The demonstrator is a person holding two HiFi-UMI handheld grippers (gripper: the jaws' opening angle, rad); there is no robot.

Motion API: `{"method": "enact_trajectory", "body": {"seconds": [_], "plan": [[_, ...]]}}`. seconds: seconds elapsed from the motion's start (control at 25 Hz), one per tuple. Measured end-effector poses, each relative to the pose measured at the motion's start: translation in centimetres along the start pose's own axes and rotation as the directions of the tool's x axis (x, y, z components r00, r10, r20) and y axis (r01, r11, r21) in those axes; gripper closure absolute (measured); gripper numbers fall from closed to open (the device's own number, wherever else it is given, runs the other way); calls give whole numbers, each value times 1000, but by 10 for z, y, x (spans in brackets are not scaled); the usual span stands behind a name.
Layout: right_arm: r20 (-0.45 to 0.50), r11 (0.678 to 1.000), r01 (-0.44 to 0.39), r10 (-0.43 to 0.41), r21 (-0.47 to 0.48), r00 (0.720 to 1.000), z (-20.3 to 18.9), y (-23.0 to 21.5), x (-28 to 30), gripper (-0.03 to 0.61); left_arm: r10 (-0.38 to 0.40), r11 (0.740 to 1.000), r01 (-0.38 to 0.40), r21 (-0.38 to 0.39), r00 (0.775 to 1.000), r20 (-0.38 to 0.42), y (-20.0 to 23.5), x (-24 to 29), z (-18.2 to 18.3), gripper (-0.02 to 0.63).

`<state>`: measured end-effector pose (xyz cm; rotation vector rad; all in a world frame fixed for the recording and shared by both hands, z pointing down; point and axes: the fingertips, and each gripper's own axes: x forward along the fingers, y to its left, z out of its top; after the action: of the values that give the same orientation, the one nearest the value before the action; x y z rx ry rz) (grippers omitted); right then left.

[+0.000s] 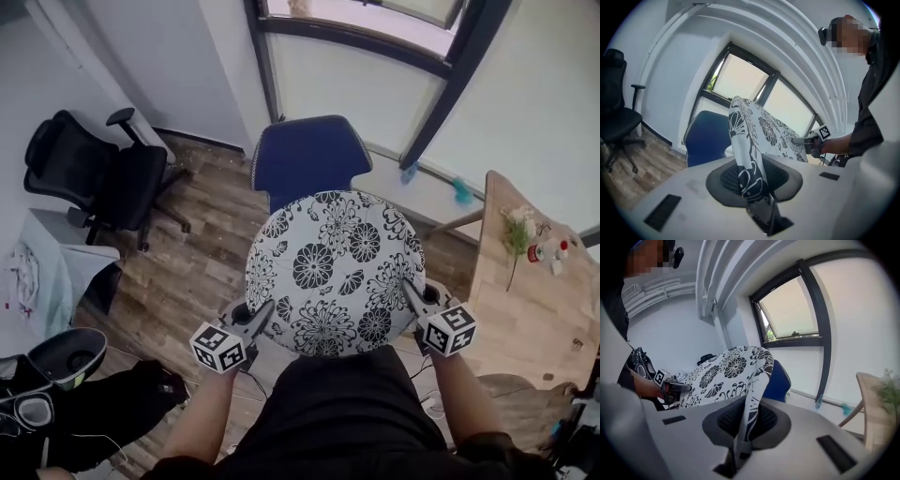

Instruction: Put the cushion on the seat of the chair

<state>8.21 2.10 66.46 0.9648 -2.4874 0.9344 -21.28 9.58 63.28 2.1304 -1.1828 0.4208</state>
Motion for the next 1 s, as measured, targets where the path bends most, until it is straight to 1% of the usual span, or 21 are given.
{"method": "enact_trajectory", "body": {"seconds": [0.08,0.24,0.4,0.52,0.64,0.8,0.88,1.0], "plan": [[1,1000,-17,17,-26,1000,9,3,-6,545,45,999,-45,-7,999,13,-8,-2,0,549],[-16,999,-28,27,-27,1000,19,6,-13,545,89,996,-89,-31,996,7,-18,-7,5,549],[-35,999,-45,45,-17,998,28,10,-19,545,122,991,-123,-42,992,-23,-23,-11,11,549],[-53,998,-65,65,-4,996,31,16,-23,545,154,987,-156,-27,986,-65,-25,-10,9,549],[-78,997,-70,69,-17,995,41,30,-34,545,158,987,-160,-11,983,-94,-36,-14,13,549],[-100,998,-54,51,-25,994,61,50,-54,545,129,992,-129,11,985,-113,-56,-25,34,549],[-108,998,-53,50,-18,993,63,51,-54,545,129,992,-127,23,984,-125,-59,-24,38,549],[-112,998,-58,57,-8,992,56,48,-42,545,142,990,-141,11,981,-134,-52,-17,32,549]]}}
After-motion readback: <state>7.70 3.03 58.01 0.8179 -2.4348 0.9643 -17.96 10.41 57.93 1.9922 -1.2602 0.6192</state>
